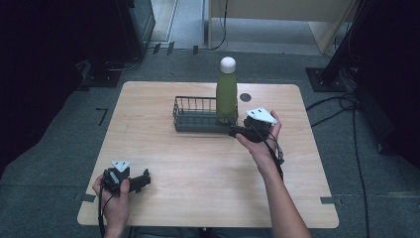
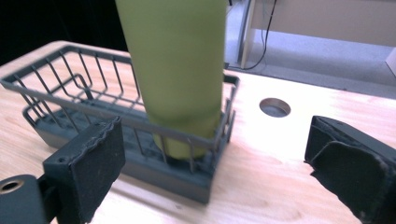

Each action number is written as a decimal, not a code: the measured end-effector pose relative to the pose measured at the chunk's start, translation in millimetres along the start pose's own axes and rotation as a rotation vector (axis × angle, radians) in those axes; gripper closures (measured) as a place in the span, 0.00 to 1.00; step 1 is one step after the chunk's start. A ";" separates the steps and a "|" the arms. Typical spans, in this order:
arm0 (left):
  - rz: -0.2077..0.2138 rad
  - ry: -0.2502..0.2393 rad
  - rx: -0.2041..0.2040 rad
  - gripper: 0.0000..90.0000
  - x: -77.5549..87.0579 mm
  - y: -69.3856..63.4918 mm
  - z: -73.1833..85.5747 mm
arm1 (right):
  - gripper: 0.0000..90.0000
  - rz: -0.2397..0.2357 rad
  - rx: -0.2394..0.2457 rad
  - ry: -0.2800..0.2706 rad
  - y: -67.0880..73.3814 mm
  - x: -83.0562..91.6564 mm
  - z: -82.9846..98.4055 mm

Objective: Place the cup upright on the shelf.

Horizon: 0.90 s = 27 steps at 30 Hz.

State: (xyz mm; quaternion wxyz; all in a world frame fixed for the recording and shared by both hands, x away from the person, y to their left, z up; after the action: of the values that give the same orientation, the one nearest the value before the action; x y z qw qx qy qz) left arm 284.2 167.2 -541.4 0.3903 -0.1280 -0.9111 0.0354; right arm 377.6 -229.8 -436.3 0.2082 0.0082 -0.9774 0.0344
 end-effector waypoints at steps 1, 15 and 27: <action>0.000 0.000 0.000 0.00 0.0 0.0 0.0 | 0.05 0.004 -0.001 0.002 -2.1 1.0 2.1; 0.000 0.000 0.000 0.00 0.0 0.0 0.0 | 0.04 0.029 -0.018 0.038 -26.9 10.5 28.6; 0.000 0.002 -0.002 0.00 0.2 0.1 0.0 | 0.03 0.051 -0.033 0.075 -46.3 15.7 52.6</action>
State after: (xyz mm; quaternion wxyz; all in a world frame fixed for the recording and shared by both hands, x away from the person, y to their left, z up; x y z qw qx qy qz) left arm 284.1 167.4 -541.3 0.3911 -0.1282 -0.9107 0.0345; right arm 343.3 -279.7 -474.8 0.2437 -0.0217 -0.9693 0.0239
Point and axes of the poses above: each handheld gripper's, and its own axes: x roughly backward along the jaws, z roughly out of its underside, y roughly to its left, the point moved 3 cm from there along -x, roughly forward along the jaws, and after that the axes turned 14 degrees about z, right-handed, at the moved point
